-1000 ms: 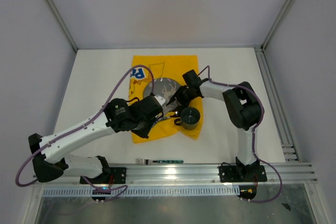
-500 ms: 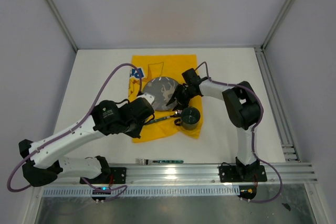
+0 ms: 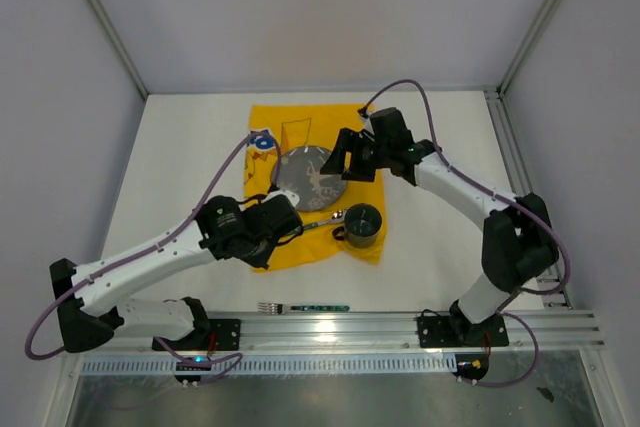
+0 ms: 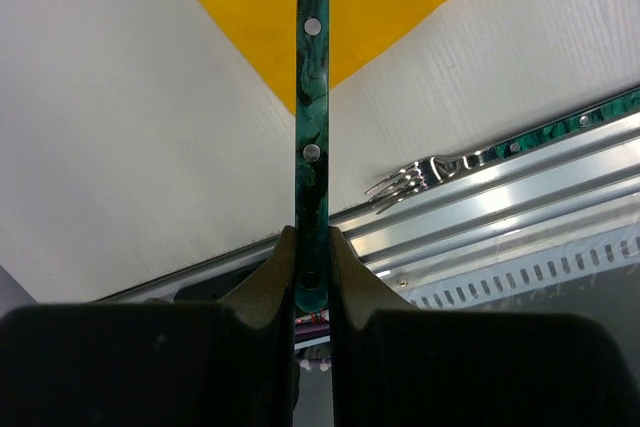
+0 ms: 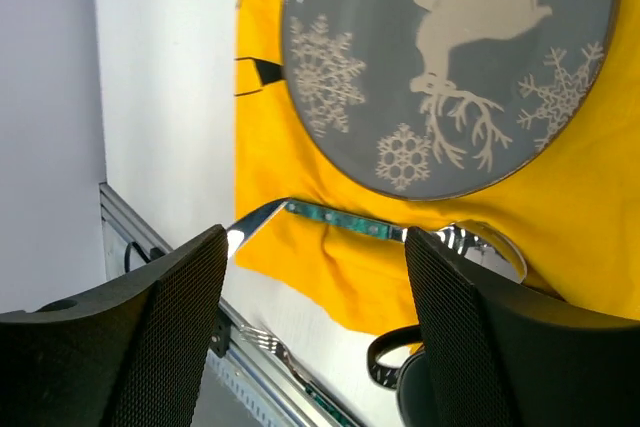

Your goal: Set the dinner table for one person

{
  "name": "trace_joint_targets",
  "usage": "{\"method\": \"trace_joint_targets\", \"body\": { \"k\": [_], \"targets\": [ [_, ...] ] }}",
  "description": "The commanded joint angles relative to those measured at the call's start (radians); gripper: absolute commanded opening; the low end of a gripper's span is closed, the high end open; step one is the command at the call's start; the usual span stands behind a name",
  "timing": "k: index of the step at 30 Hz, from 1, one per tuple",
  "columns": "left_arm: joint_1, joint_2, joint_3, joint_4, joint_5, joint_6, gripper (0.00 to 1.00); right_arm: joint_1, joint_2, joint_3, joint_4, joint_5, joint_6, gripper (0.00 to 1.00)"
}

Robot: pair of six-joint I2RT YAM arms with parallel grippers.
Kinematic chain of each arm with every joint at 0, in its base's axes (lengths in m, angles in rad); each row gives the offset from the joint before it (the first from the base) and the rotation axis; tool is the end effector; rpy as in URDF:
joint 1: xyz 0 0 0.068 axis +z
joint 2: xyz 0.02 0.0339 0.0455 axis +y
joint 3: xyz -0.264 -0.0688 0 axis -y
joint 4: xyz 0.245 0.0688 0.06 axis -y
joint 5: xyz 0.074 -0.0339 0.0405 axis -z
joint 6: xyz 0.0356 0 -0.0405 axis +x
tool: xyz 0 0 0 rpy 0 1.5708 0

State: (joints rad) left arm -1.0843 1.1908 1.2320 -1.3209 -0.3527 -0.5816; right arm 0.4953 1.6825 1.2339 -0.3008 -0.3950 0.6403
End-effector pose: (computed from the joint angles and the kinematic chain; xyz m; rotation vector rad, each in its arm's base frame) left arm 0.1021 -0.1668 0.3258 0.6005 2.6207 0.0307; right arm 0.3229 0.1900 0.2509 -0.0357 2.4782 0.9948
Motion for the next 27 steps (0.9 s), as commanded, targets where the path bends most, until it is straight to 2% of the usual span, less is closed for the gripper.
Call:
{"method": "trace_joint_targets", "body": {
  "k": [1,6,8,12,18,23,27],
  "targets": [
    [0.001,0.03,0.0,0.064,0.0,0.048,0.0,0.0,-0.14,0.004,-0.04,0.012,-0.06,0.76],
    [0.006,0.067,0.026,0.095,-0.055,0.077,0.0,0.023,-0.323,-0.138,-0.096,-0.019,-0.071,0.76],
    [0.015,0.087,0.043,0.097,-0.098,0.072,0.0,0.066,-0.418,-0.204,-0.132,0.013,-0.097,0.76],
    [0.047,0.095,0.096,0.114,-0.186,0.046,0.0,0.172,-0.569,-0.298,-0.256,0.143,-0.122,0.76],
    [0.072,0.093,0.188,0.109,-0.318,0.005,0.0,0.308,-0.737,-0.415,-0.339,0.324,-0.008,0.76],
    [0.073,0.082,0.216,0.12,-0.301,0.006,0.0,0.333,-0.754,-0.482,-0.337,0.514,0.035,0.76],
    [0.073,0.061,0.221,0.13,-0.299,0.0,0.0,0.333,-0.707,-0.499,-0.293,0.6,-0.011,0.76]
  ]
}}
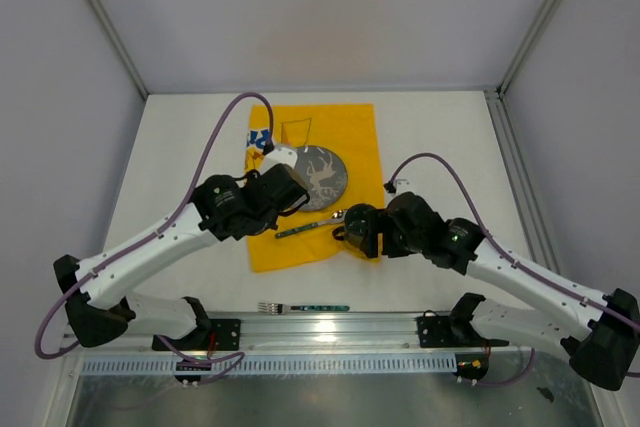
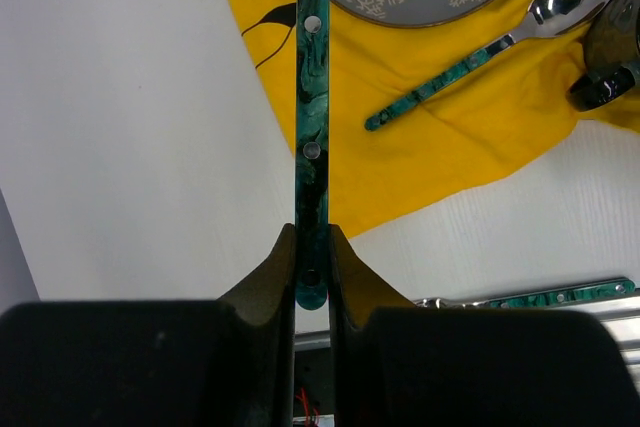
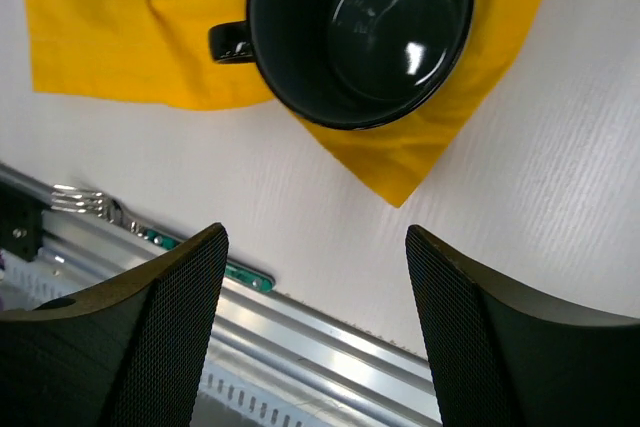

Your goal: Set the dinner table for one person

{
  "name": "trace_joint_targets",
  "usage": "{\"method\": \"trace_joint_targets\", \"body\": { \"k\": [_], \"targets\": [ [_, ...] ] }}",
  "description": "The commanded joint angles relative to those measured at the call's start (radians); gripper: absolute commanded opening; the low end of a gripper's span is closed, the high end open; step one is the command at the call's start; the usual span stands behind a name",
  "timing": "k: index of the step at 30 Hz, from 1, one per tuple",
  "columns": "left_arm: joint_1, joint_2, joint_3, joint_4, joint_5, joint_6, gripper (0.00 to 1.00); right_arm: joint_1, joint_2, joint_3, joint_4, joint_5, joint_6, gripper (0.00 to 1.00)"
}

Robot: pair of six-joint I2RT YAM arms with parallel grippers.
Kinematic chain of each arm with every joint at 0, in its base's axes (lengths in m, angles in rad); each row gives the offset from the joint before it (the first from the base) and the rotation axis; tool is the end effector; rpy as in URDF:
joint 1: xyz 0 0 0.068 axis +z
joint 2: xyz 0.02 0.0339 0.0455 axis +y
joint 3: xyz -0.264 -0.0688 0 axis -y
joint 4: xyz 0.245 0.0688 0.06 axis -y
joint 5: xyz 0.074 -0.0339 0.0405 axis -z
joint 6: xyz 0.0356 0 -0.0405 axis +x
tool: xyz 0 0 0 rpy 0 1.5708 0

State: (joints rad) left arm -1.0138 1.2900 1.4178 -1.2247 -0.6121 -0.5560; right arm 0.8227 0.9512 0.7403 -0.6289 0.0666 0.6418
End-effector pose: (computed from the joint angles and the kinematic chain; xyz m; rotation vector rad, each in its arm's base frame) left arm 0.1386 -0.1838 0.3661 0.3637 2.3624 0.1260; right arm 0.1323 0.1391 0.2543 -0.1937 2.4873 0.5764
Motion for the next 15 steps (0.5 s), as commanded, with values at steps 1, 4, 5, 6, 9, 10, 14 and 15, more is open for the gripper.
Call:
{"method": "trace_joint_targets", "body": {
  "k": [1,4,5,6,9,10,14,15],
  "targets": [
    [0.003,-0.043,0.043,0.031,-0.044,-0.024,0.0,0.006,0.058,-0.013,0.043,0.141,-0.02,0.76],
    [0.004,-0.055,0.059,0.016,-0.052,-0.03,0.0,0.007,0.112,-0.036,0.108,0.119,-0.037,0.76],
    [0.003,-0.058,0.059,0.013,-0.055,-0.038,0.0,0.006,0.122,-0.042,0.129,0.108,-0.042,0.76],
    [0.004,-0.064,0.059,0.016,-0.055,-0.039,0.0,0.006,0.135,-0.045,0.144,0.096,-0.047,0.76],
    [0.004,-0.074,0.055,0.017,-0.066,-0.044,0.0,0.007,0.175,-0.056,0.219,0.01,-0.063,0.76],
    [0.003,-0.072,0.058,0.016,-0.067,-0.044,0.0,0.009,0.181,-0.064,0.233,-0.004,-0.07,0.76],
    [0.003,-0.08,0.059,0.016,-0.086,-0.048,0.0,0.015,0.208,-0.078,0.281,-0.053,-0.093,0.76],
    [0.003,-0.081,0.059,0.016,-0.087,-0.048,0.0,0.015,0.215,-0.084,0.291,-0.053,-0.099,0.76]
  ]
}}
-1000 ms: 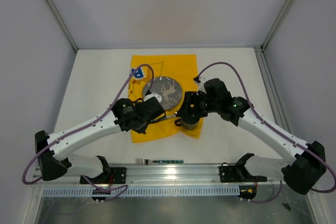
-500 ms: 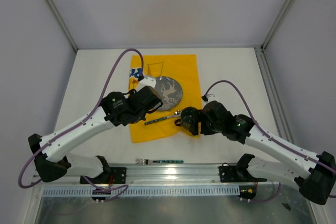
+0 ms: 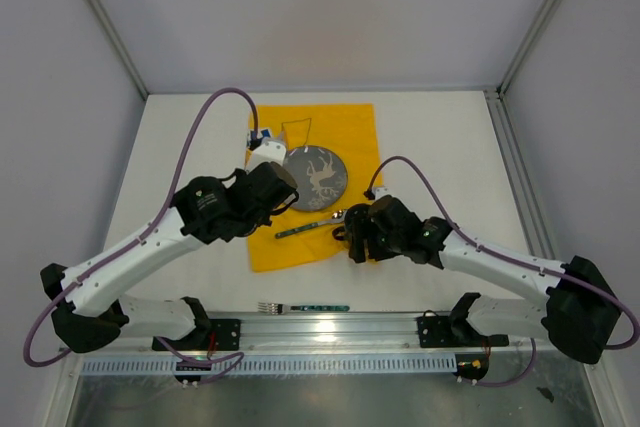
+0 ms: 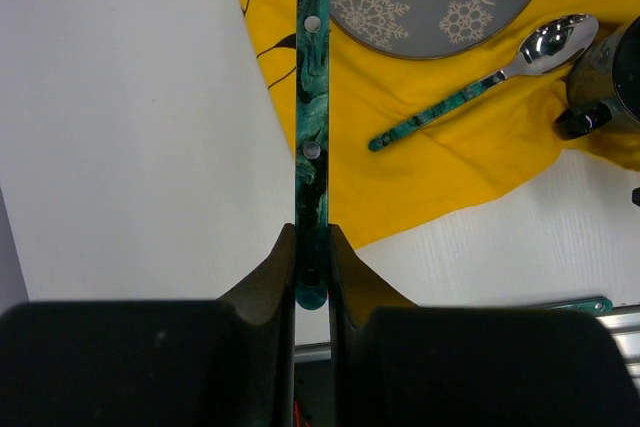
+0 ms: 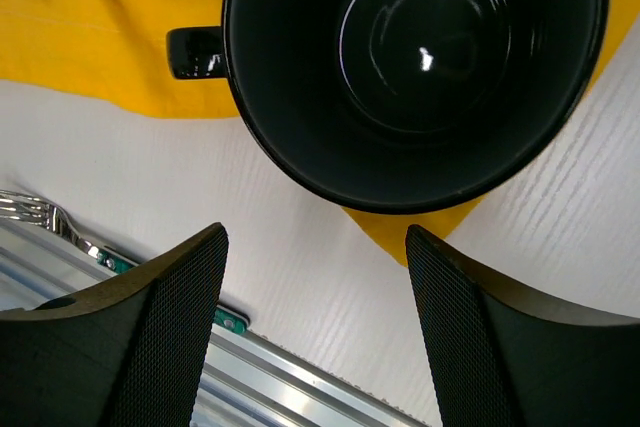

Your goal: Set the dinner table for one person

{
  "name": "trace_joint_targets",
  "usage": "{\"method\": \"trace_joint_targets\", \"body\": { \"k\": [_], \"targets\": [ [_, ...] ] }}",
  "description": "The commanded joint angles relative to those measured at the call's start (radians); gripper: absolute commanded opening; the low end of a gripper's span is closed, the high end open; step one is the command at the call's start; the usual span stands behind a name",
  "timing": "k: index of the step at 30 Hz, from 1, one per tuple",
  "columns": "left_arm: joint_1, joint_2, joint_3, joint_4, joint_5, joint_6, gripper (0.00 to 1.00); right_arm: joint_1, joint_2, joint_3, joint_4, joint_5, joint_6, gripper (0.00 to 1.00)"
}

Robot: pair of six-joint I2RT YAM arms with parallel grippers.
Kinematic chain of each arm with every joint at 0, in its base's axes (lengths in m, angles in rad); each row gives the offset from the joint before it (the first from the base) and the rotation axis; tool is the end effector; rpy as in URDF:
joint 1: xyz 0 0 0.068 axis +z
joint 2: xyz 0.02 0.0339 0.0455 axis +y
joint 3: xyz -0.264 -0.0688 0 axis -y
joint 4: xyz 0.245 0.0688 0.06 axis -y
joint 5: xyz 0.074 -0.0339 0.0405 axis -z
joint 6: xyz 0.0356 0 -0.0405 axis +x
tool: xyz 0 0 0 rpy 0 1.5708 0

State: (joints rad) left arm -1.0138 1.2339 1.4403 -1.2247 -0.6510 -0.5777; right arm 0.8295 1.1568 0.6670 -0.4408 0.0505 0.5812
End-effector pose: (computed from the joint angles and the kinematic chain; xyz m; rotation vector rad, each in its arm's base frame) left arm 0.1314 -0.1702 0.3845 0.2834 2.2985 0.0776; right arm 0.1524 0.1638 0.2050 -0.2977 2.5597 0.5042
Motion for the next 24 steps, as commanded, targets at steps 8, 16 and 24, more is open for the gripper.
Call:
{"method": "trace_joint_targets", "body": {
  "k": [8,16,24],
  "targets": [
    [0.003,-0.033,0.054,0.017,-0.056,-0.027,0.0,0.01,0.079,-0.017,0.177,-0.097,-0.069,0.76],
    [0.004,-0.065,0.078,0.008,-0.065,-0.036,0.0,0.01,0.201,0.049,0.171,-0.1,-0.104,0.76],
    [0.003,-0.077,0.123,-0.047,-0.101,-0.045,0.0,0.01,0.274,0.152,0.018,-0.094,-0.054,0.76]
  ]
}}
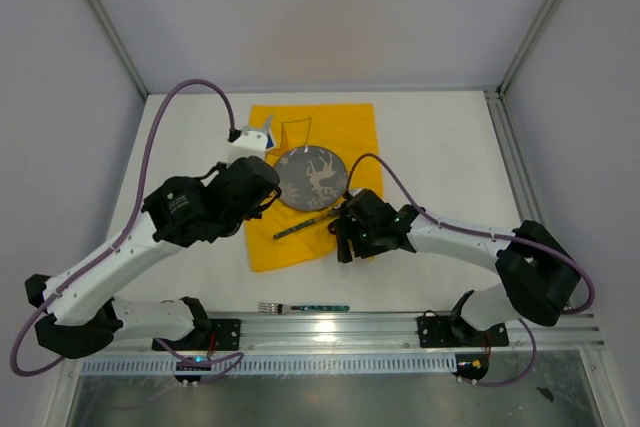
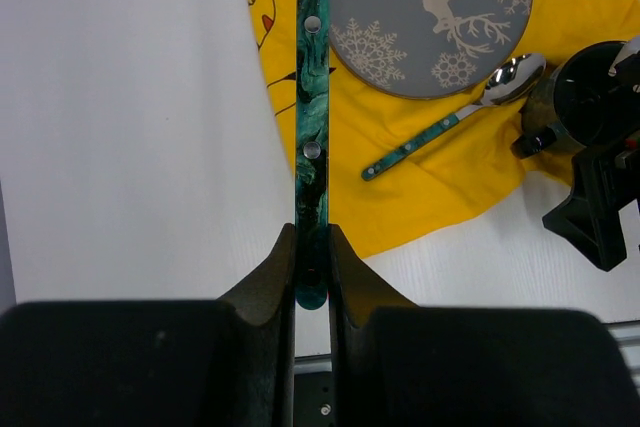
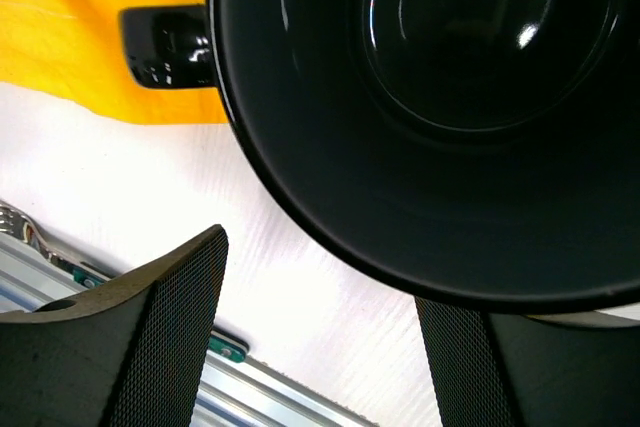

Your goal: Set the dinner table for one person

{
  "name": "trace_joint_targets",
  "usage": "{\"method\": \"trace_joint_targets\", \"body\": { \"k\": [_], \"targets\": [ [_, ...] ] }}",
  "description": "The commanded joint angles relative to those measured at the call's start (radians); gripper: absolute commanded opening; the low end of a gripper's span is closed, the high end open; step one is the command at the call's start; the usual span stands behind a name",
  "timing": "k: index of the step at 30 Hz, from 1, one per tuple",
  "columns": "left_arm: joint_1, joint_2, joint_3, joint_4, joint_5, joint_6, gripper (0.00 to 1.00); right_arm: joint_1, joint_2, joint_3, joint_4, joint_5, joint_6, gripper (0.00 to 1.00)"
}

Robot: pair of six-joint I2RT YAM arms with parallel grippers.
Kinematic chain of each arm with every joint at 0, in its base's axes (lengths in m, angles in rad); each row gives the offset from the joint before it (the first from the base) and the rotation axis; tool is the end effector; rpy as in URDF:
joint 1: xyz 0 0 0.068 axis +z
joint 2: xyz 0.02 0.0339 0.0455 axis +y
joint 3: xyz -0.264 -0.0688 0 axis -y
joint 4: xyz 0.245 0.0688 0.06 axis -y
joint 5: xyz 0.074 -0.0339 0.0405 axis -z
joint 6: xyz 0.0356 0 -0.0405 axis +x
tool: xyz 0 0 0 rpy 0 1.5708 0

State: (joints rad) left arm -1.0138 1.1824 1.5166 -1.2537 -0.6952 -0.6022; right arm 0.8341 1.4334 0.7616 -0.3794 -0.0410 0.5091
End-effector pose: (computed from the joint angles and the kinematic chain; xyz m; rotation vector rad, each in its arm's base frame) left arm 0.1215 -0.1520 0.4143 0.1871 2.2200 0.0138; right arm 0.1785 0.1990 0.1744 -0.4543 2.6793 0.4931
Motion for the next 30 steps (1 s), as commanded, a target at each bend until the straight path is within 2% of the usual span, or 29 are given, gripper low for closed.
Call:
{"method": "trace_joint_targets", "body": {
  "k": [1,9,19,30],
  "targets": [
    [0.004,-0.024,0.053,-0.019,-0.061,-0.016,0.0,0.005,-0.004,0.073,-0.08,-0.003,0.029,0.76],
    [0.003,-0.026,0.086,-0.041,-0.092,0.005,0.0,0.005,-0.059,0.163,-0.233,0.027,0.091,0.76],
    [0.003,-0.035,0.113,-0.049,-0.09,0.027,0.0,0.005,-0.011,0.13,-0.144,-0.01,0.066,0.76],
    [0.003,-0.05,0.126,-0.072,-0.093,0.01,0.0,0.01,-0.019,0.099,-0.196,-0.057,0.039,0.76]
  ]
}}
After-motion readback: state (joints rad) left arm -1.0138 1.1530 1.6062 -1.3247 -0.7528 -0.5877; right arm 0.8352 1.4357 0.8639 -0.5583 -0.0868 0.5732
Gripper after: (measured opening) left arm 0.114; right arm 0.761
